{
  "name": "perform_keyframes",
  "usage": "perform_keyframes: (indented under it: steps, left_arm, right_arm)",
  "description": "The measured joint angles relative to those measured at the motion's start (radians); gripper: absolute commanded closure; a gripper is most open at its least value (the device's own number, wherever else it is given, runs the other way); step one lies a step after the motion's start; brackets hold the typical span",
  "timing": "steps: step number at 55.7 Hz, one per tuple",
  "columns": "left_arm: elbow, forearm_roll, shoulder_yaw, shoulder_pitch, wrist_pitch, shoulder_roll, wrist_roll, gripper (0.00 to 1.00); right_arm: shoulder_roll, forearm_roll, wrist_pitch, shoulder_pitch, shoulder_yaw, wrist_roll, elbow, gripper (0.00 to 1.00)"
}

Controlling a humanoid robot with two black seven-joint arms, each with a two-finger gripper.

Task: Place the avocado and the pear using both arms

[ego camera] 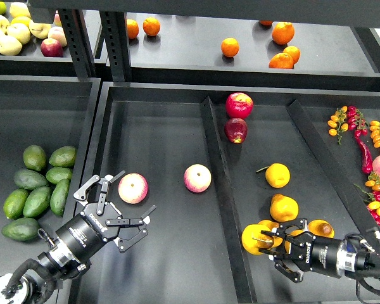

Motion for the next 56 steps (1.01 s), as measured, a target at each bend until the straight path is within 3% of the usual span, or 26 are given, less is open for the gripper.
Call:
perform_keyframes:
  steps: [31,40,56]
  left_arm:
    - [0.0,0.0,0.008,0.0,-0.001,0.0,0.0,0.0]
    - [0.0,0.0,0.009,0.0,-0.001,0.0,0.0,0.01]
    - [0.0,0.0,0.009,0.001,-0.001,0.0,0.0,0.01]
  right_arm:
    - [0.019,-0.004,0.0,-0.017,-0.008,0.0,-0.144,0.75]
    - [0.023,-0.008,0.0,-0.023,-0.009,0.0,-0.156,0.66]
    - [0.029,-0.009,0.0,-0.024,-0.01,0.0,-0.164,0.27]
